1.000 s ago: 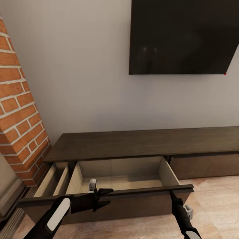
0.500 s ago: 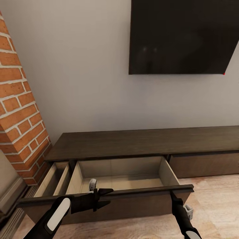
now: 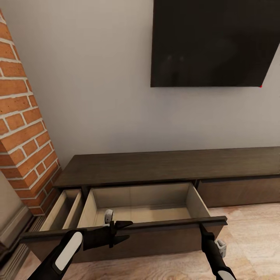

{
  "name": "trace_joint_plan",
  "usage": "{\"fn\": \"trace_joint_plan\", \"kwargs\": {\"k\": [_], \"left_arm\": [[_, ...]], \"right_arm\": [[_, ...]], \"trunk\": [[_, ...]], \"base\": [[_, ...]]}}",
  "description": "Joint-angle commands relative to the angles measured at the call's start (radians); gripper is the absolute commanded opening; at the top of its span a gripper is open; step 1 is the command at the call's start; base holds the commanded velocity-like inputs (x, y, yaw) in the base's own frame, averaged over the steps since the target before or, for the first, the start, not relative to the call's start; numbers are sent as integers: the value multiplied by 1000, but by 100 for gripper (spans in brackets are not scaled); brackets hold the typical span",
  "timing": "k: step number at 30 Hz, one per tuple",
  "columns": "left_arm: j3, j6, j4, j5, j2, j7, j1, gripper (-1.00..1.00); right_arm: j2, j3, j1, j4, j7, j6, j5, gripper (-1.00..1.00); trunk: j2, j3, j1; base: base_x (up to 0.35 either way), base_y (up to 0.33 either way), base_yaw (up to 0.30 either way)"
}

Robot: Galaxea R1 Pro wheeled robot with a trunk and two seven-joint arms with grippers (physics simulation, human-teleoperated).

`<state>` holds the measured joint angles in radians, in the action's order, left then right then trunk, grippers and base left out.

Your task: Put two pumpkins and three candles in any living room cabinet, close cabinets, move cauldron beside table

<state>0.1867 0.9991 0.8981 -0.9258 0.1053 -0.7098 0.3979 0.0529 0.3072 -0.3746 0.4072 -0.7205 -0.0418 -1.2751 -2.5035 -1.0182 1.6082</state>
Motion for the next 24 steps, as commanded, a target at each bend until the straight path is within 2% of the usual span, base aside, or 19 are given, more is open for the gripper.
{"fn": "trace_joint_plan", "kwargs": {"k": [1,13,24], "left_arm": [[2,3,-1,0,1,-4,1,100],[2,3,-1,0,1,-4,1,100],[2,3,-2,0,1,-4,1,100]], "right_arm": [[-1,-50,-1,1,-18,-7,-1,100],[-1,-50,-1,1,-17,-13,-1,100],[-1,-50,-1,1,-17,-13,-1,100]], "trunk": [[-1,-1,0],[-1,-1,0],[-1,-1,0]], "base": [[0,0,0],[-17,0,0],[-293,0,0]]}}
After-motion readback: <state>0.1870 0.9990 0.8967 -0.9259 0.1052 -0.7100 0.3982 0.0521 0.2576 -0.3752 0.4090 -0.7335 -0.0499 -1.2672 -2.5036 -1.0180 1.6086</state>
